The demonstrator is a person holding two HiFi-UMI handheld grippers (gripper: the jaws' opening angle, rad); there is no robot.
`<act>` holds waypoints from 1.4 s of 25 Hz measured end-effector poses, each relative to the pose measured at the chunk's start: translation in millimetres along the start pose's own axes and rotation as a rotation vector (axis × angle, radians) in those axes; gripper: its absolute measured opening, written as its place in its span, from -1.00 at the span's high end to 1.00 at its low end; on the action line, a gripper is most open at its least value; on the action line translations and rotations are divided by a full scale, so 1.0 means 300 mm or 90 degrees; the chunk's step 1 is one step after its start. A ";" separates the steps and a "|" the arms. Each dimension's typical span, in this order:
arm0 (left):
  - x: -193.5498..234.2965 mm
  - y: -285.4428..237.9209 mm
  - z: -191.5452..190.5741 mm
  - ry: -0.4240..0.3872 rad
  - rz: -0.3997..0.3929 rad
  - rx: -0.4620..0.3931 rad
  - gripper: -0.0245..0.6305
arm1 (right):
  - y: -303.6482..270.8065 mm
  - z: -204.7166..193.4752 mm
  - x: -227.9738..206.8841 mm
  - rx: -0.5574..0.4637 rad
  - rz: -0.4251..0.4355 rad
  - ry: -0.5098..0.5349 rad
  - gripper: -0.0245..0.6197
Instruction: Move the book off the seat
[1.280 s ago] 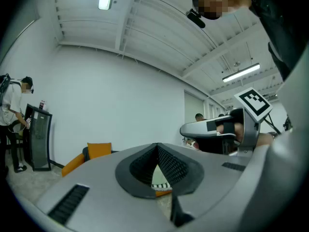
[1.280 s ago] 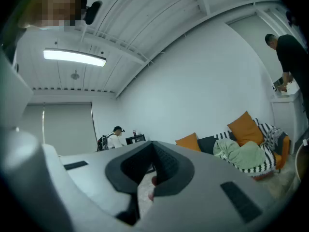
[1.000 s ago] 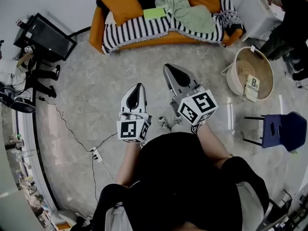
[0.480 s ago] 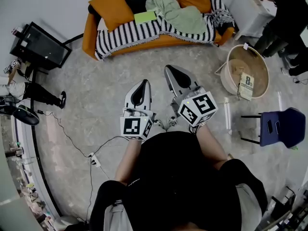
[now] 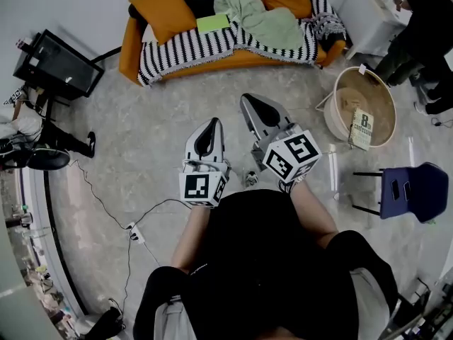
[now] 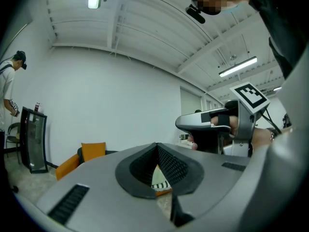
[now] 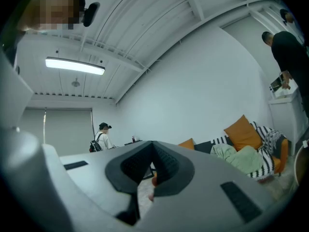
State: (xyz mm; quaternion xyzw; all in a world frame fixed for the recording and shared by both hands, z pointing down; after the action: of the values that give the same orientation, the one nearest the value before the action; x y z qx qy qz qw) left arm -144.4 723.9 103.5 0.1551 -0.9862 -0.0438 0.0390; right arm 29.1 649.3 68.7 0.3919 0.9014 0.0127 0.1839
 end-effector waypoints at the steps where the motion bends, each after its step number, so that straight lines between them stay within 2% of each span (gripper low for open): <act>1: 0.009 -0.004 -0.003 0.003 0.005 0.000 0.90 | -0.012 -0.004 -0.002 0.004 0.003 0.000 0.88; 8: 0.143 -0.072 -0.024 0.004 0.024 -0.003 0.90 | -0.166 -0.036 -0.048 0.017 0.000 -0.001 0.88; 15: 0.413 -0.213 -0.020 0.013 0.026 -0.016 0.90 | -0.432 -0.083 -0.092 0.032 -0.028 0.005 0.88; 26: 0.777 -0.553 0.003 0.024 -0.049 -0.024 0.90 | -0.807 -0.093 -0.178 0.018 -0.097 0.028 0.88; 35: 0.899 -0.644 -0.036 0.039 -0.078 -0.008 0.90 | -0.957 -0.119 -0.209 0.019 -0.118 0.042 0.88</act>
State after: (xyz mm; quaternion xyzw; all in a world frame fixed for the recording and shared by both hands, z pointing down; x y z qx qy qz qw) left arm -340.9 456.4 112.3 0.2160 -0.9729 -0.0473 0.0673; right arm -145.3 410.3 74.1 0.3088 0.9394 -0.0045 0.1486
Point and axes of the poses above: the fingertips, and each gripper's own axes: y backward along the fingers, x to its left, z out of its top, the point moved 10 cm from there along y, backward along the fingers, and after that the axes turned 6 degrees about -x, right-handed, at the moved point
